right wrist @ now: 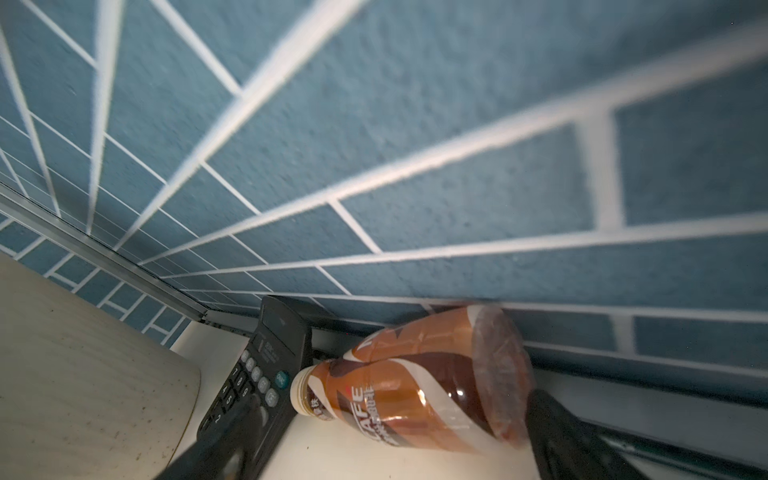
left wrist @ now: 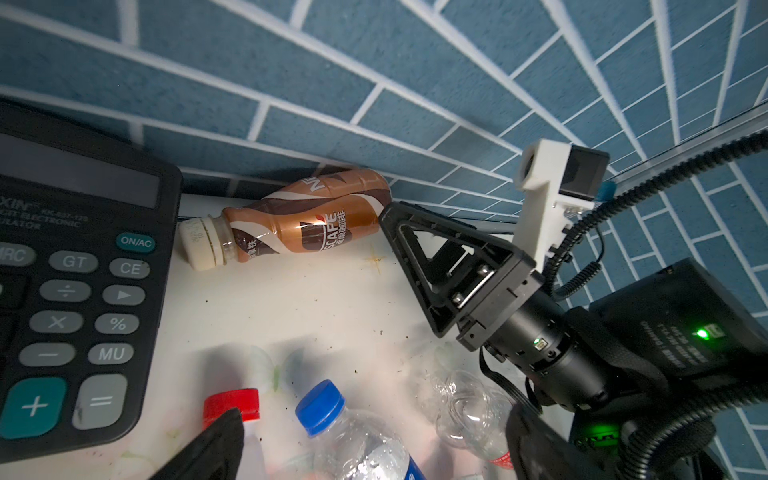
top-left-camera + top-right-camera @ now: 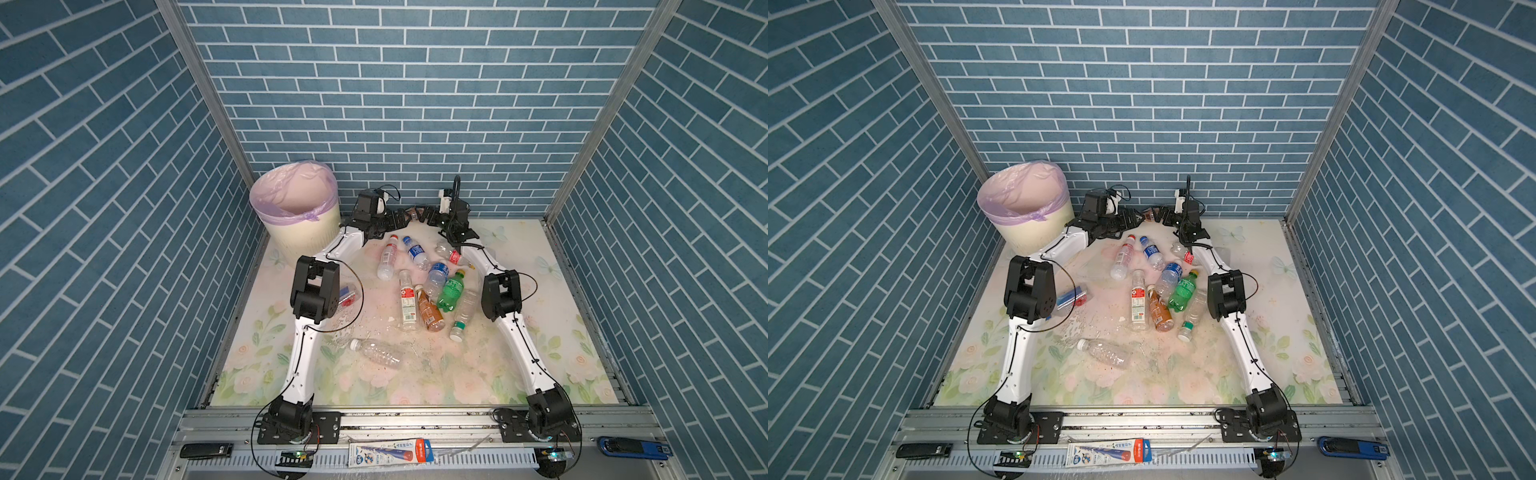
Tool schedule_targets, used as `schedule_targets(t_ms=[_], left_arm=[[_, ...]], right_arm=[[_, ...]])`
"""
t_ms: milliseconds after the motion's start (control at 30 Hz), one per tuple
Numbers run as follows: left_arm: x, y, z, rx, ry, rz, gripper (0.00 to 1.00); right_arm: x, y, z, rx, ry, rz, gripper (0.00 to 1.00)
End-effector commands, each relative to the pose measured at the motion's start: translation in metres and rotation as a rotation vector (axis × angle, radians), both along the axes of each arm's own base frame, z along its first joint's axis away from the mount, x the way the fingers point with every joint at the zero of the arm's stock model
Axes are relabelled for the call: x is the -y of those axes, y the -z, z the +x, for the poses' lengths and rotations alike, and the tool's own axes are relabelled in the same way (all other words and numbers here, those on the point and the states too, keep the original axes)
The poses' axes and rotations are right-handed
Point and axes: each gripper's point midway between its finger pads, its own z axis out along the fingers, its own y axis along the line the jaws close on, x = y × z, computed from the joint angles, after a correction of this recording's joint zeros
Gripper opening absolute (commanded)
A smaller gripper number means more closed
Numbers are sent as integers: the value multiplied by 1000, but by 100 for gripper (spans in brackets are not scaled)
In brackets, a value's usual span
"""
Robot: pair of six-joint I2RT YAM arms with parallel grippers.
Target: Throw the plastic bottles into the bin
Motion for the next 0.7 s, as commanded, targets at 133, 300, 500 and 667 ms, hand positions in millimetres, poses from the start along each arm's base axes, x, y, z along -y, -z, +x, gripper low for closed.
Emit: schedule_targets(t_ms=[133,300,500,667], left_arm=[[-1,6,5,4,11,-2,99],[-3,5,6,7,7,-1,99],[-5,5,7,6,4,0,99],[-7,4,8,9,0,-1,99]], right_arm=[[-16,-31,-6,77,-45,59,98],[-23,-40,-11,94,-73,66,99],[-31,-47,-16,107,-93,75,98],[-39,-56,-22,111,-116,83,98]])
